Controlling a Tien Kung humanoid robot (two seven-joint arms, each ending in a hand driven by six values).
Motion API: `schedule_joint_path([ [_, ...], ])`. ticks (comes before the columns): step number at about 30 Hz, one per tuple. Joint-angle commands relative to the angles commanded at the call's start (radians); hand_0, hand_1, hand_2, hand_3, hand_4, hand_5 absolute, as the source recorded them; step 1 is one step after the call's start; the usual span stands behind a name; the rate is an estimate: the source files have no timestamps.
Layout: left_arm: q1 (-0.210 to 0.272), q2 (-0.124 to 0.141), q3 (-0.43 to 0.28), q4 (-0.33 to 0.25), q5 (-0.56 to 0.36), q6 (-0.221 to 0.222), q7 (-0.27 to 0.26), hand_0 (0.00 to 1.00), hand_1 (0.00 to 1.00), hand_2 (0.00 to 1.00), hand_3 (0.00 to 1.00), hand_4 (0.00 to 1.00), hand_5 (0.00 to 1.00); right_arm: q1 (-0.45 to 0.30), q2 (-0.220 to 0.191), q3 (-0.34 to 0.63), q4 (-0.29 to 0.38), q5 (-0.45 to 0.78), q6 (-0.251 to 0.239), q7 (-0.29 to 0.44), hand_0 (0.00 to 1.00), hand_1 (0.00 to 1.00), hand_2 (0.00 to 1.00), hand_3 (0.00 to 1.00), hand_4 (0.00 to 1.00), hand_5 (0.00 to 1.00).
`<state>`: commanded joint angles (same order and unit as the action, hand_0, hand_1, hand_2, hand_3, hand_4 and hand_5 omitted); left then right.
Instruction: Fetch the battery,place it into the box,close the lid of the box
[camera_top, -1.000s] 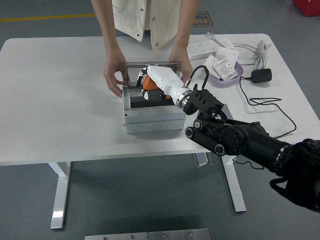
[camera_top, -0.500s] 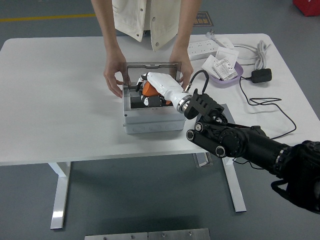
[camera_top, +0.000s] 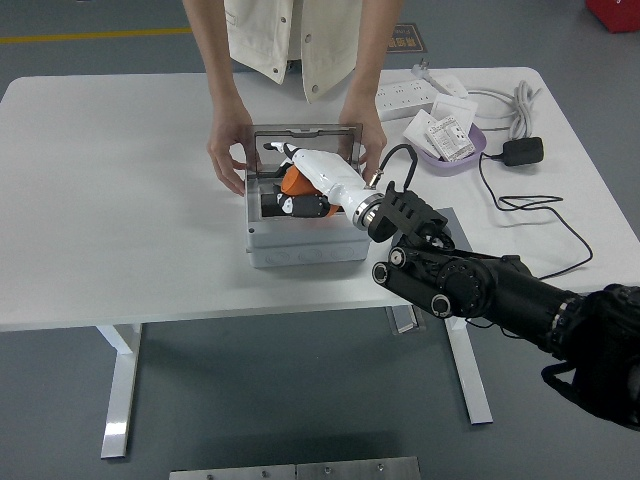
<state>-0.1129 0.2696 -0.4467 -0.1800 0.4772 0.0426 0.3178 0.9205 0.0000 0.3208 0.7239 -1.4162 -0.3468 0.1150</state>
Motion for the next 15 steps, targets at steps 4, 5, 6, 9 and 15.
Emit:
schedule_joint_path([
  [4,-0.002,0.000,-0.006,0.000,0.010,0.000,0.002,0.573,0.587,0.504,0.555,0.523,0.002,0.003,0.000,0.029,0.020,-0.006,0.003,0.000,0.785,0.693,0.730,0.941,0.801,0.421],
  [5,-0.003,0.000,-0.006,0.000,0.011,-0.001,0.002,0.573,0.587,0.504,0.555,0.523,0.002,0.004,0.000,0.031,0.020,-0.007,0.003,0.001,0.785,0.693,0.730,0.941,0.801,0.421],
  [6,-0.004,0.000,-0.008,0.000,0.014,-0.001,0.002,0.573,0.587,0.504,0.555,0.523,0.002,0.005,0.000,0.032,0.018,-0.005,0.004,0.002,0.785,0.693,0.730,0.941,0.801,0.421],
  [9,-0.006,0.000,-0.009,0.000,0.020,-0.002,0.002,0.573,0.587,0.504,0.555,0.523,0.002,0.005,0.000,0.030,0.013,-0.004,0.005,0.003,0.813,0.715,0.735,0.947,0.834,0.444],
  [15,-0.003,-0.002,-0.008,0.000,0.021,-0.002,0.003,0.573,0.587,0.504,0.555,0.523,0.002,-0.001,0.000,0.043,0.043,-0.021,0.014,-0.008,0.812,0.705,0.730,0.949,0.842,0.450],
])
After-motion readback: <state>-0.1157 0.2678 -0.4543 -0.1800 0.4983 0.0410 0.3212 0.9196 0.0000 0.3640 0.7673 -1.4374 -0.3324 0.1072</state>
